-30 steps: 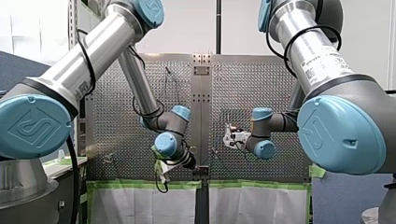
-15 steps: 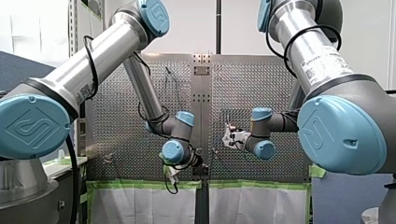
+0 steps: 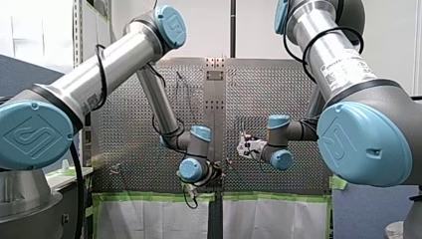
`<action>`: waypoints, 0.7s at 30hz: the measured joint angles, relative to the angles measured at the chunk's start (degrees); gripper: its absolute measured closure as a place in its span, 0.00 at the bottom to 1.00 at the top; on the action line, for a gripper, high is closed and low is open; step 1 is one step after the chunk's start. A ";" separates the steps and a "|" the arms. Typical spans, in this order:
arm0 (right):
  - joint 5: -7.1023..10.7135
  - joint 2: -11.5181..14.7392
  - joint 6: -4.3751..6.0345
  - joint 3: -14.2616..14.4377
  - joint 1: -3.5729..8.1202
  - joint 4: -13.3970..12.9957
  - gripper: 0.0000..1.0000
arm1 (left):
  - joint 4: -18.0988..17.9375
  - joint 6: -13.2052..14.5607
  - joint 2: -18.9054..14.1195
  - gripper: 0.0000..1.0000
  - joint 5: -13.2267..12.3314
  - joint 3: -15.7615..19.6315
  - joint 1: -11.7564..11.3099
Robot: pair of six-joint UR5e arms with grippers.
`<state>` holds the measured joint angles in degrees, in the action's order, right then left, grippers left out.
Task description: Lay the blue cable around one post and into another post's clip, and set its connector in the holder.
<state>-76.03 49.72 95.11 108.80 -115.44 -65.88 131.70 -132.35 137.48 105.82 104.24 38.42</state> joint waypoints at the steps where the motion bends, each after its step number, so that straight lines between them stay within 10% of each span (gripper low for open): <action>1: 0.00 0.00 0.01 -0.01 0.00 -0.02 1.00 | -0.44 -0.10 0.36 0.00 0.35 -0.11 -0.02; 5: 0.00 0.00 0.22 -0.02 0.09 -0.17 1.00 | -2.43 -0.10 1.10 0.13 1.56 -0.33 -0.04; 10: -0.06 -0.01 0.41 -0.01 0.36 -0.22 1.00 | -4.82 0.05 1.25 0.87 2.56 -0.51 -0.13; 21: -0.53 -0.01 1.03 -0.03 0.68 0.14 1.00 | -9.82 3.64 1.30 0.99 2.69 -0.55 0.06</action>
<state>-76.56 49.71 96.14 108.78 -114.76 -65.74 121.89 -128.71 138.78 108.51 103.69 38.48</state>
